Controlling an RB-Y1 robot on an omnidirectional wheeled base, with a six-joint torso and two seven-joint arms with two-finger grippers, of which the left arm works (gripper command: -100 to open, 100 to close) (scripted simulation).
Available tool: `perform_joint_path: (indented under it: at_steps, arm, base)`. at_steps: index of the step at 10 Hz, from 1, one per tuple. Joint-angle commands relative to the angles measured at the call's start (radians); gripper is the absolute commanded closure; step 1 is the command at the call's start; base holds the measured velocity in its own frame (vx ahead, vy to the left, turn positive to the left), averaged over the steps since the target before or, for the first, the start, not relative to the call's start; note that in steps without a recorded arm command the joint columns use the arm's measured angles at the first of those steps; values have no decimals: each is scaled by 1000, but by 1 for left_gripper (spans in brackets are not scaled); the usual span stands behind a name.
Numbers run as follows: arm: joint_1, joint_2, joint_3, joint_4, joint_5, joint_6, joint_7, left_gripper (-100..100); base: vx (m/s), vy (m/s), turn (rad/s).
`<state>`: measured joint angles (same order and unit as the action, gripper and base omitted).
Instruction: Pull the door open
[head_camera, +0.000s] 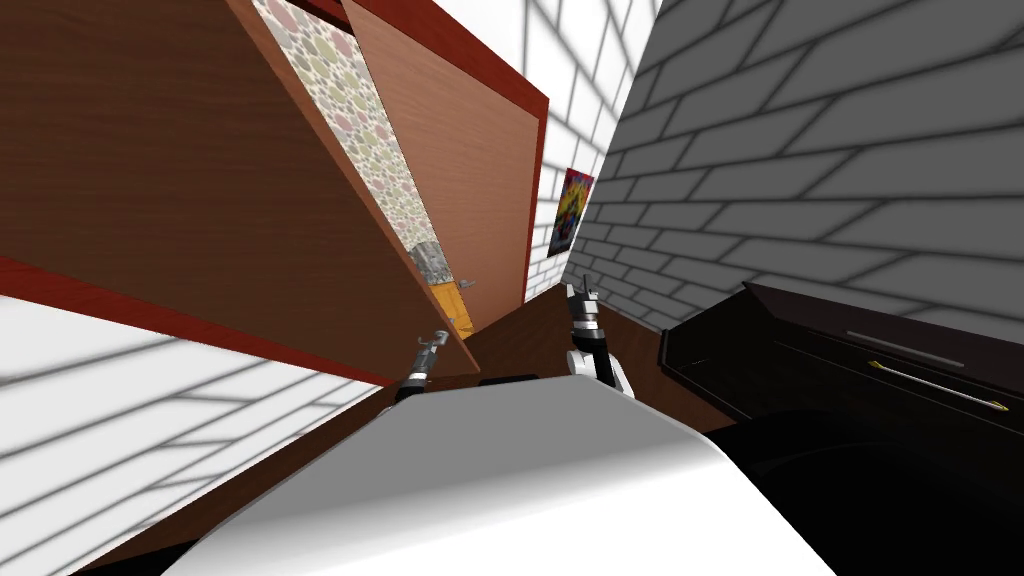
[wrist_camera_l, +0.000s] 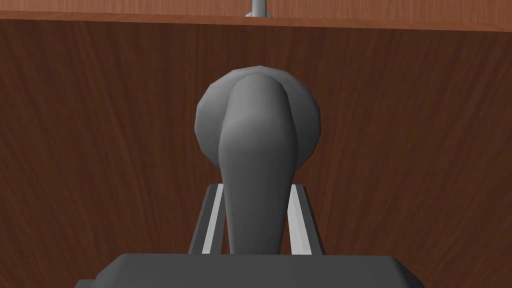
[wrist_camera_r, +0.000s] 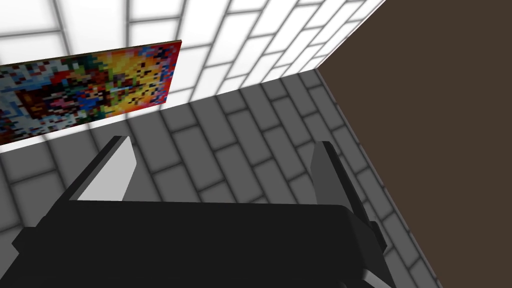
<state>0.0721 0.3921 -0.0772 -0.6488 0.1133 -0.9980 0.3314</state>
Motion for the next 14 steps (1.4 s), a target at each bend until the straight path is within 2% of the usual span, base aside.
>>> perform_joint_path:
  at_steps: [1,3,5,7,10,11,12,14]
  arm:
    - [-33,-15,-34,24,-5,5,-3,100]
    - [-67,-18,-52,43,-4,13,-7,100]
    - [-67,-18,-52,43,-4,13,-7,100]
    - [-106,-21,-74,65,-2,21,-11,100]
    - [-164,-26,-105,98,0,34,-17,100]
    - [-164,-26,-105,98,0,34,-17,100]
    - [-152,-30,-108,76,-2,46,-18,100]
    - [-157,-29,-100,94,8,40,-20,100]
  base:
    - [-173,48,-6]
    - [-178,61,-6]
    - [-55,25,1]
    - [-69,52,6]
    - [-107,128,-28]
    - [-57,93,-31]
    - [-16,25,-33]
    - [-148,12,-248]
